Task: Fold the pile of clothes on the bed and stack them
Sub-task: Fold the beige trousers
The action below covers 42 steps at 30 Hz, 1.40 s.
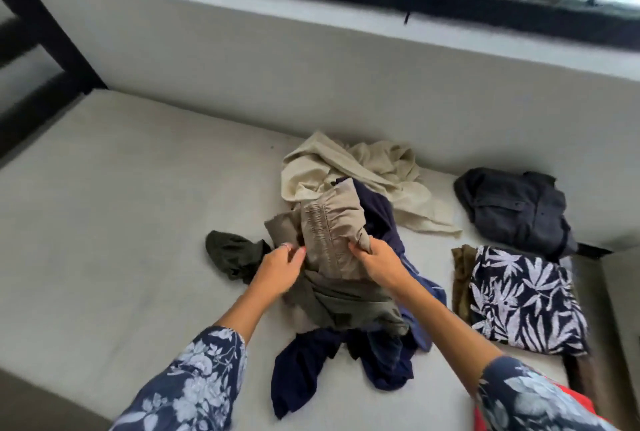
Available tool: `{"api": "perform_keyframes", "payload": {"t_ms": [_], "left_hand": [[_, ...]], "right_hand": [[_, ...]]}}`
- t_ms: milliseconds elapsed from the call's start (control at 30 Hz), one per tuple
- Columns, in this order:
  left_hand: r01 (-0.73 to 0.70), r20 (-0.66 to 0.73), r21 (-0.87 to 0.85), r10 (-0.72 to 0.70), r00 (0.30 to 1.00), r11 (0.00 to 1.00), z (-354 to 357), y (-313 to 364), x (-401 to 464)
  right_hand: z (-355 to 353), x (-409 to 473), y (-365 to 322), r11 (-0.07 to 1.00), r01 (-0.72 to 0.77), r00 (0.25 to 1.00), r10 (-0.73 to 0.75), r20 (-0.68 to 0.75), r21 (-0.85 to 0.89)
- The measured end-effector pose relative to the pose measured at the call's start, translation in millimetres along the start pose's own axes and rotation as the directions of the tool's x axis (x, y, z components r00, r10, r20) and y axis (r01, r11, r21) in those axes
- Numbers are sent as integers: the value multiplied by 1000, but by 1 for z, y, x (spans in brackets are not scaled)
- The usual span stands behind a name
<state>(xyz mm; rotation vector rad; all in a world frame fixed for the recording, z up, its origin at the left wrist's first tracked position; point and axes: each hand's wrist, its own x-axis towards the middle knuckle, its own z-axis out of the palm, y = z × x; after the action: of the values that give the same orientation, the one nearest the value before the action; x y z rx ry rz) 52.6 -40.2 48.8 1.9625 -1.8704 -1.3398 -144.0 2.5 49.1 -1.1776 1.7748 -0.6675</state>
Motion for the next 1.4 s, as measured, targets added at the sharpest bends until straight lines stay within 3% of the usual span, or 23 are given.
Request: {"api": "perform_keyframes", "payload": {"t_ms": [100,200,367,433,500,667,733,833,900,1033,1100,1233,1400], "left_hand": [[-35,46,-172,43,998,984,-42,65,-21],[-162,14,-413,184,983,896,-75,126,-45],[-364,-81,-518,379,922,774,-115,223,-84],[-448,-160,-501,429,889,741,-129,264,-99],[-533,-186,-378,502,845,757,-143,299,-119],[-667,-77,-124,663,744,734,-167,365,-168],[-724,-65,14,723,687,689,-172,385,-182],[-774,-39,158,787,616,613,-171,412,-204],[-785,-26,105,791,611,610,-168,425,-216],[-698,163,-356,777,608,621,-156,439,-252],[-635,223,-447,766,603,630,-156,444,-256],[-707,368,-318,769,523,632,-154,457,-265],[-799,317,-214,814,487,562,-146,475,-284]], "right_hand": [[-40,-15,-59,988,145,989,-143,-46,47],[-81,-33,-113,970,213,977,-209,-48,115],[-154,-69,-180,933,238,971,-239,-30,271],[-181,-82,-205,960,194,981,-189,-46,200],[-206,-94,-227,983,183,975,-177,-135,31],[-263,-135,-270,923,362,864,-386,-324,-133],[-281,-155,-287,904,426,865,-398,-305,29],[-301,-192,-309,886,392,916,-352,-190,249],[-310,-212,-317,893,378,923,-342,-178,244],[-327,-234,-314,815,409,909,-327,-258,410],[-335,-238,-311,736,430,901,-309,-305,523],[-354,-240,-314,588,452,890,-255,-377,671],[-371,-235,-319,614,502,852,-229,-472,609]]}}
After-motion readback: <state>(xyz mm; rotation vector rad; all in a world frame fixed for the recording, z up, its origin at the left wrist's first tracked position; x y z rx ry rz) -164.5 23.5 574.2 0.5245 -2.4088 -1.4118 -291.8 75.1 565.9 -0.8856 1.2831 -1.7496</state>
